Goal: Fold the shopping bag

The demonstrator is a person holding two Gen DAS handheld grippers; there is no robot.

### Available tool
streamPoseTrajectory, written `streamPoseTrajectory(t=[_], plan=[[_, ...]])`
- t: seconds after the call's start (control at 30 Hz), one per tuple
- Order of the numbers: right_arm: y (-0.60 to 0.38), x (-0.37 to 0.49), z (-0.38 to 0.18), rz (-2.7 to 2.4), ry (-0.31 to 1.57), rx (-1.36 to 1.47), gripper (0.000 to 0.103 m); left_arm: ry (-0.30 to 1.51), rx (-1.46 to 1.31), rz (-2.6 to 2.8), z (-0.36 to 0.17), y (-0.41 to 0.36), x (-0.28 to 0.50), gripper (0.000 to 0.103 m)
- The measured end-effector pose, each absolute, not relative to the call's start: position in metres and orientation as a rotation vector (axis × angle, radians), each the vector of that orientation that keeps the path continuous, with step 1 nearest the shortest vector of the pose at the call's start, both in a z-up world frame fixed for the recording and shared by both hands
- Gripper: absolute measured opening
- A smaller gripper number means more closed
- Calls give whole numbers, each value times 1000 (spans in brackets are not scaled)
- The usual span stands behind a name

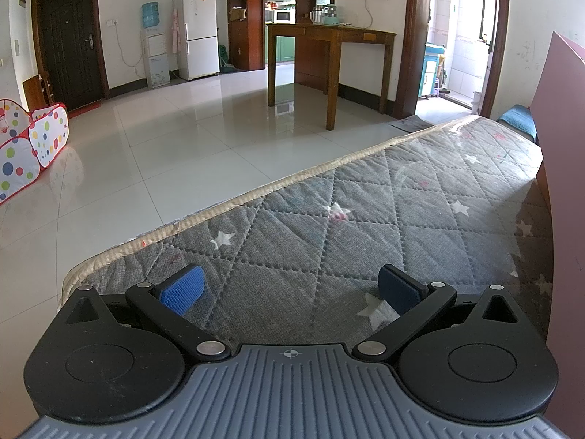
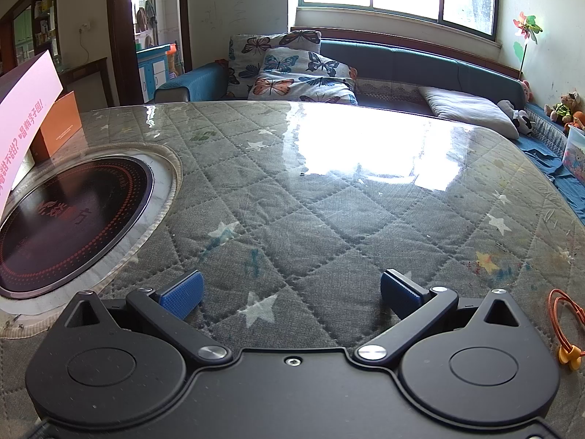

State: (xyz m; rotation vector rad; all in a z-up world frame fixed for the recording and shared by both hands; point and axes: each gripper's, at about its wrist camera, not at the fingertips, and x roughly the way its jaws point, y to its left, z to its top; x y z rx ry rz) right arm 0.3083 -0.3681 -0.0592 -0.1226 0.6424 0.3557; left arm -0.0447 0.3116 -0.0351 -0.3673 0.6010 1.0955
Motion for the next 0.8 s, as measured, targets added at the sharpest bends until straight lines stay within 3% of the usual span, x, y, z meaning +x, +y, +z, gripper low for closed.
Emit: streamPoseTrajectory(t=[0.8], plan=[[-368, 308, -59, 356, 642, -122, 103, 601, -367, 1095, -35, 313, -44, 103]])
